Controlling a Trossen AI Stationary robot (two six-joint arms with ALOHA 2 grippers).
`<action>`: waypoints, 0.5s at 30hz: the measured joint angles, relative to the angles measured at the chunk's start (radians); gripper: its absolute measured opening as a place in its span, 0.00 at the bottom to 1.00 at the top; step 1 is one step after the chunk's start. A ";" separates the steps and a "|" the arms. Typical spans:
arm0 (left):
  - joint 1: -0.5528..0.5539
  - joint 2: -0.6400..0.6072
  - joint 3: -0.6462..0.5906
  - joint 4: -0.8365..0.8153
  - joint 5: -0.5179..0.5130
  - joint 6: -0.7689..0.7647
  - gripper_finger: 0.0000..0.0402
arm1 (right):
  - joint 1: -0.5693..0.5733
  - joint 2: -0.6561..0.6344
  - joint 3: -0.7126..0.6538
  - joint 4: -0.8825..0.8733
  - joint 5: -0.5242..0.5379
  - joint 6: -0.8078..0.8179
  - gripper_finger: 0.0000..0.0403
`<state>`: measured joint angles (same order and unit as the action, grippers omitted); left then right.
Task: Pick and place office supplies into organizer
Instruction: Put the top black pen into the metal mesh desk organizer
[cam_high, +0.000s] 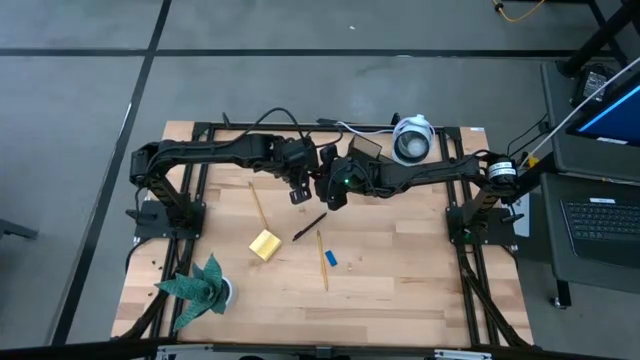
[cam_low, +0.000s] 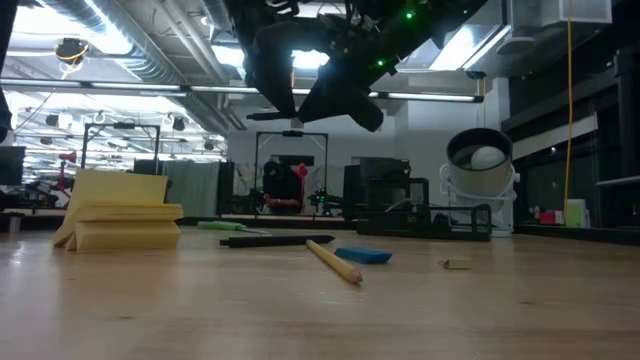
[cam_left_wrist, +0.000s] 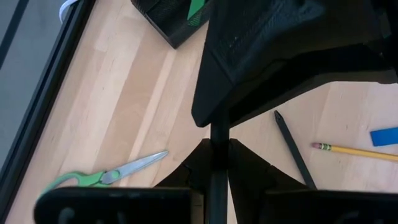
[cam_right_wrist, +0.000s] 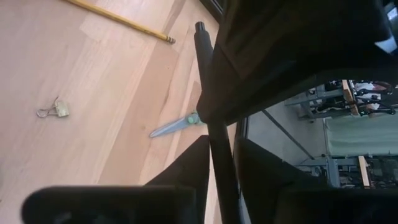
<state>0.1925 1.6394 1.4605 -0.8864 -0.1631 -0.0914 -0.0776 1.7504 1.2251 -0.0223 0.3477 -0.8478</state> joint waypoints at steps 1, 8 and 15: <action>0.000 0.000 0.000 0.000 0.000 0.000 0.08 | 0.000 0.000 0.000 0.000 0.000 0.000 0.17; 0.000 0.000 0.000 0.000 -0.002 0.041 0.09 | 0.000 0.000 -0.001 -0.003 -0.001 -0.001 0.10; 0.001 -0.005 0.000 0.001 -0.006 0.119 0.15 | 0.002 0.000 -0.001 -0.001 0.050 0.001 0.10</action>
<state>0.1936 1.6345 1.4605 -0.8855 -0.1688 0.0278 -0.0757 1.7504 1.2240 -0.0230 0.3974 -0.8467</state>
